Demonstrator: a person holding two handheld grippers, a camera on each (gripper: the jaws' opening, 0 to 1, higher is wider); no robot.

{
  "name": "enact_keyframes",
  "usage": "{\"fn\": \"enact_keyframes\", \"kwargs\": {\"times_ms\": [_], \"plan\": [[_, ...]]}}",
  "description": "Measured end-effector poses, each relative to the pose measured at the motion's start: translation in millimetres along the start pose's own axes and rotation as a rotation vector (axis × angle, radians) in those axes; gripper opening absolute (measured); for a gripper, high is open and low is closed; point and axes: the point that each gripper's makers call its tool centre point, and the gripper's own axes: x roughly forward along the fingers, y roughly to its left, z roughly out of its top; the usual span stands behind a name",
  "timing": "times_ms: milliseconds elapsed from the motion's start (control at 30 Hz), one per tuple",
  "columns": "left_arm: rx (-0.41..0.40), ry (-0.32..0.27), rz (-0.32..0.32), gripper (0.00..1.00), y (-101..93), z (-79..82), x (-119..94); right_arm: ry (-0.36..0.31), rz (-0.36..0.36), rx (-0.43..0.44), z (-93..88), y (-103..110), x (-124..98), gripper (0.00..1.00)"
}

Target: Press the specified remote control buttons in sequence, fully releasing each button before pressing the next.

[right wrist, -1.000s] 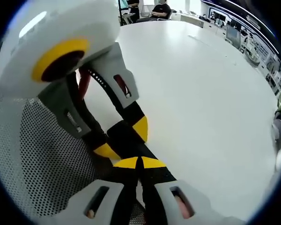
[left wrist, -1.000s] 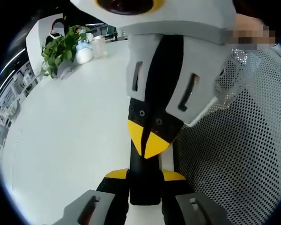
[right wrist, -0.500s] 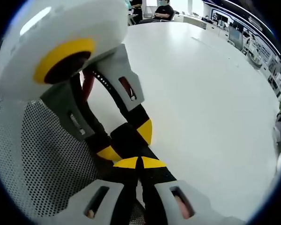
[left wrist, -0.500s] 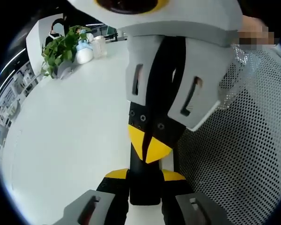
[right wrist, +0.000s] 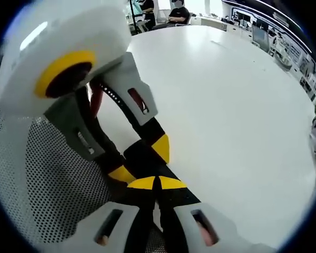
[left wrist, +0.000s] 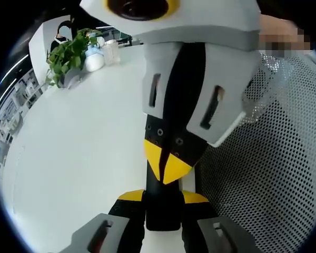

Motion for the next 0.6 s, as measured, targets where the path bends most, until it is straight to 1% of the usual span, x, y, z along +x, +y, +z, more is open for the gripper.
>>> {"fn": "enact_keyframes", "kwargs": {"times_ms": [100, 300, 367, 500, 600], "plan": [[0.0, 0.001, 0.0, 0.25, 0.3, -0.2, 0.4, 0.003, -0.005, -0.019, 0.1, 0.4, 0.1, 0.0], [-0.002, -0.002, 0.0, 0.25, 0.3, 0.0, -0.3, 0.007, -0.004, -0.005, 0.3, -0.2, 0.2, 0.0], [-0.004, -0.004, 0.0, 0.25, 0.4, -0.1, -0.2, 0.007, 0.0, 0.034, 0.4, -0.7, 0.0, 0.0], [-0.004, -0.006, 0.0, 0.25, 0.2, -0.3, 0.1, 0.018, 0.005, 0.081, 0.9, -1.5, 0.1, 0.0], [-0.002, -0.003, 0.0, 0.25, 0.3, -0.3, 0.3, 0.02, 0.003, 0.075, 0.3, -0.6, -0.2, 0.0]]}}
